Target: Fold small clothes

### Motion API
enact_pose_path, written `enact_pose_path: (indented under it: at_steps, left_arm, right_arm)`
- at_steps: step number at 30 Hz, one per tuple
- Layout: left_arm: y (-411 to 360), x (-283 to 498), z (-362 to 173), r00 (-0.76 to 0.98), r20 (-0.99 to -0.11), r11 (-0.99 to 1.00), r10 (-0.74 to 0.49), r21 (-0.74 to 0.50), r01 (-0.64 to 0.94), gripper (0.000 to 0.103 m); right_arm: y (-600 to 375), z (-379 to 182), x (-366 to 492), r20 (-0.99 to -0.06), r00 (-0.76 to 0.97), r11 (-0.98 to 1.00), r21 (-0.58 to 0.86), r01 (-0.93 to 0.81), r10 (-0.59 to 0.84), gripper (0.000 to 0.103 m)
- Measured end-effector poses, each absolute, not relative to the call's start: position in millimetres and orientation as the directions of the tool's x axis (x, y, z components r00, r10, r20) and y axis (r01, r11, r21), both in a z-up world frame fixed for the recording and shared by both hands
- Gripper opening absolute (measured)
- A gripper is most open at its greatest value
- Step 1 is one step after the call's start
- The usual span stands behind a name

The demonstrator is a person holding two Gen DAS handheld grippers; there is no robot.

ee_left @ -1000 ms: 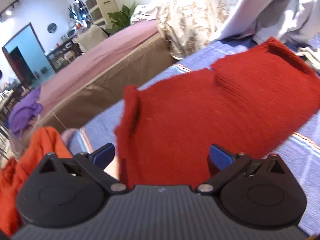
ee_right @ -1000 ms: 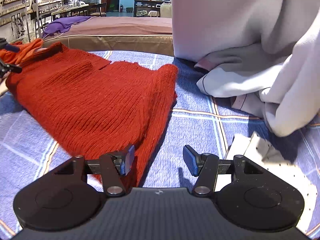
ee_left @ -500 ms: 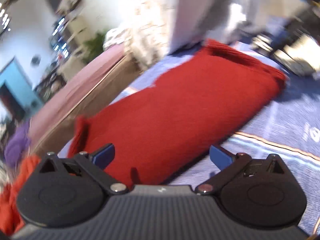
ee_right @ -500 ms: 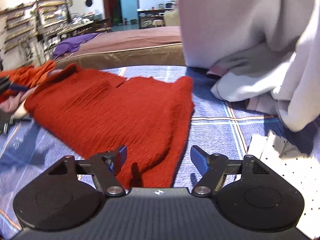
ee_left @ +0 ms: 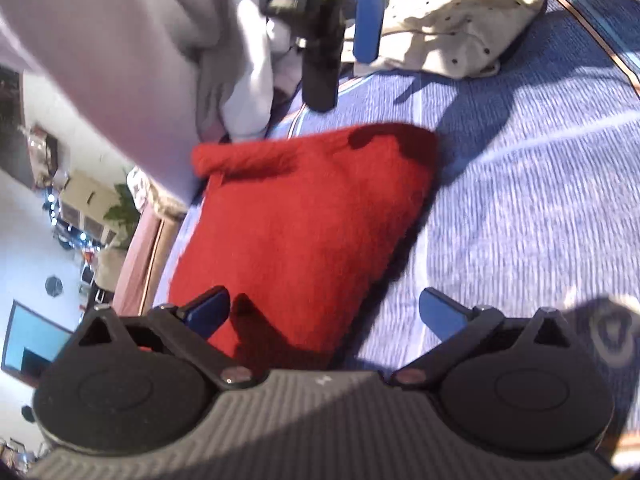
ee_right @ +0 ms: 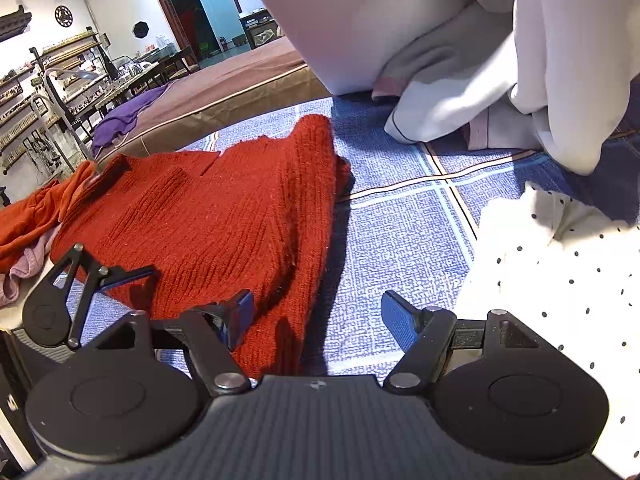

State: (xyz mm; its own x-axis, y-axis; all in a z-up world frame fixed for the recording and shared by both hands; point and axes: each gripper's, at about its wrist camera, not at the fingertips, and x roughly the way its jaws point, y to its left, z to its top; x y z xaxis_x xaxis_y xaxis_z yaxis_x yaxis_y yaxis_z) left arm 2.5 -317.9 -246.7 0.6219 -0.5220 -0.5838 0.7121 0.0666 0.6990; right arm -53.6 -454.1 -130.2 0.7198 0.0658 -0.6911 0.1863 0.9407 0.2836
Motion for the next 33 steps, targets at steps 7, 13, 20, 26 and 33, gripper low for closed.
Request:
enact_pose_path:
  at_steps: [7,13,20,26,33]
  left_arm:
    - [-370.8,-7.4,-259.7,0.589,-0.582,-0.068,-0.561,0.742,0.667,0.066]
    - [-367.8,17.9,-251.2,0.514,-0.64,0.107,-0.571,0.563,0.82,0.047]
    - [-359.3,36.7,-242.1,0.456,-0.66,0.17,-0.598,0.451,0.876,0.043]
    - [-349.8,64.1,-229.1,0.405,-0.683,0.228,-0.608,0.339,0.913,0.043]
    - [-347.4,83.1,-227.2,0.388,-0.683,0.252,-0.618,0.295,0.922,0.043]
  right_arm:
    - [-475.3,-137.6,-43.0,-0.689,0.722,0.926,0.312,0.212,0.067,0.103]
    - [-496.0,-138.6,-13.5,-0.655,0.735,0.871,0.451,0.193,0.176,0.103]
    - [-488.0,-161.1,38.0,-0.701,0.665,0.811,0.531,0.246,0.257,0.103]
    - [-493.1,-179.0,61.9,-0.682,0.653,0.706,0.637,0.308,0.33,0.103]
    - [-506.4,-190.1,65.3,-0.608,0.713,0.608,0.726,0.321,0.35,0.097]
